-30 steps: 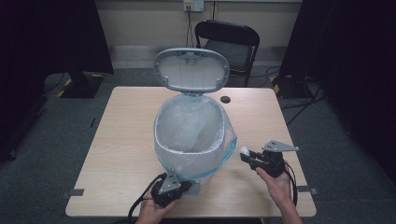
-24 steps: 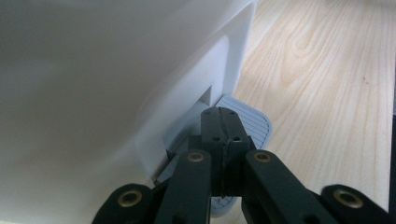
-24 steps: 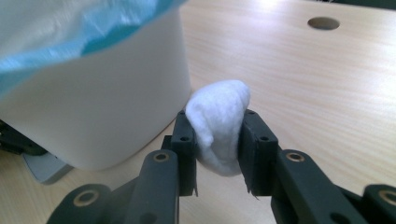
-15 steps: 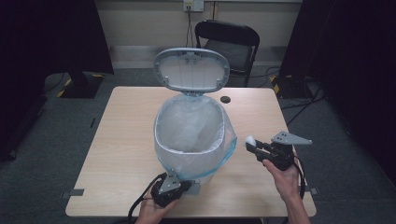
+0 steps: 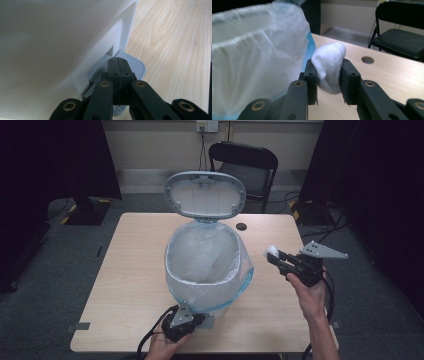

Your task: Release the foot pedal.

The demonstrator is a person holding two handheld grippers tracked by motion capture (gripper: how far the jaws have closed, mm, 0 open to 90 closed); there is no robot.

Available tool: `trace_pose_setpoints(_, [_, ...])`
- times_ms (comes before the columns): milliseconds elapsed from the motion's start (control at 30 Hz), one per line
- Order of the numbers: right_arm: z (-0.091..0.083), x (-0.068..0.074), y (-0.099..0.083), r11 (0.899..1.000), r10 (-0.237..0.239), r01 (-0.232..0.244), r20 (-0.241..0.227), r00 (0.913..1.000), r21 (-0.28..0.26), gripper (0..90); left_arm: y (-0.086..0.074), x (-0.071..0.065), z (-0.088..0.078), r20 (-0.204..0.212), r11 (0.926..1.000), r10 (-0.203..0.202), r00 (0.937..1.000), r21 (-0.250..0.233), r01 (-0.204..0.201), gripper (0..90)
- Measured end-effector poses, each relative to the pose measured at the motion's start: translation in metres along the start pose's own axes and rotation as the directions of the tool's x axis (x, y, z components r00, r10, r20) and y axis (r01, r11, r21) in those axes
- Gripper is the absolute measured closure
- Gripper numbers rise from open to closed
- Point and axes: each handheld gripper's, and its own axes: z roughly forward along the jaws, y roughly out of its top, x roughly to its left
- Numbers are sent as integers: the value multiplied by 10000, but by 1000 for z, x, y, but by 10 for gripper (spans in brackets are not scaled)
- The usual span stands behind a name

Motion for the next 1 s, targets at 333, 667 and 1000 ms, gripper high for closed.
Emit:
trace_pose_setpoints(333, [5,24,33,9969,-289,215,-988,9947,-756,707,0,0,0,3,10000,-6,10000,-3,6,900])
trace_pose_setpoints(667, [20,57,63,9916,-883,667,-2030,9752,-1109,707,0,0,0,0,10000,-9,10000,-5,9,900])
trace_pose_setpoints(1000, [37,80,81,9887,-1092,751,-2790,9541,-1300,707,0,0,0,30,10000,24,10000,-10,-24,900])
